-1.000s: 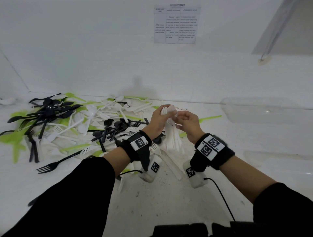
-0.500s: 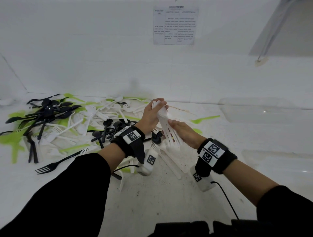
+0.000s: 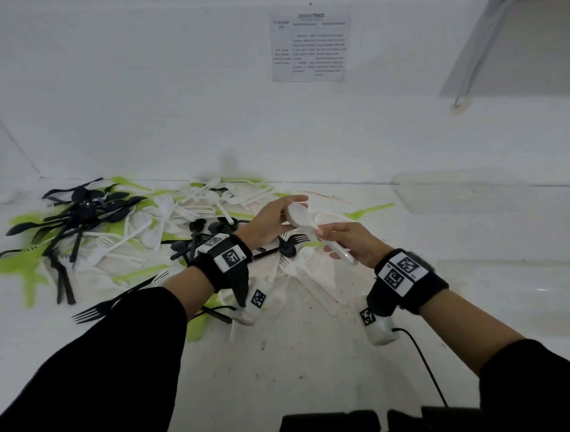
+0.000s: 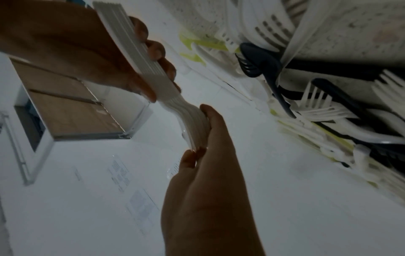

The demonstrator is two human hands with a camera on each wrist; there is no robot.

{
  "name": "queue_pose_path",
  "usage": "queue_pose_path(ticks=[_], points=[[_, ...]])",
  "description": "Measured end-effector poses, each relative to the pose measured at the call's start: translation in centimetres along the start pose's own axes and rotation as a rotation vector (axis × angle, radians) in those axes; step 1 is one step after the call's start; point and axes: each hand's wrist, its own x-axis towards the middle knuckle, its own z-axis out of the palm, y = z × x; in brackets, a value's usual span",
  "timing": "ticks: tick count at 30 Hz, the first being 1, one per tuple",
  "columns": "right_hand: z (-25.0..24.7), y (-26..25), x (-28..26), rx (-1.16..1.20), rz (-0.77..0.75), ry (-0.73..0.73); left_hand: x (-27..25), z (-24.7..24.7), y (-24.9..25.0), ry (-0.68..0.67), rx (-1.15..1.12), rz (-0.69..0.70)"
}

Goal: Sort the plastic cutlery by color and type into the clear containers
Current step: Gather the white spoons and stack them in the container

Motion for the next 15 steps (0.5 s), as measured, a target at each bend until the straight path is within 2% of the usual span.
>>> queue_pose_path(ticks=[7, 11, 15], points=[[0.9, 0.1, -0.1, -0.16, -0.11, 0.187, -0.5, -0.4, -0.9, 0.101, 0.474, 0.148], [-0.5, -0.5, -1.5, -0.392, -0.197, 0.315, -0.3, 0.5, -0.6, 0.07, 0.467, 0.176], [-3.0, -0.4, -4.2, -0.43, -0.242, 0.415, 0.5, 3.9, -0.1, -0.011, 0.435, 0.228]])
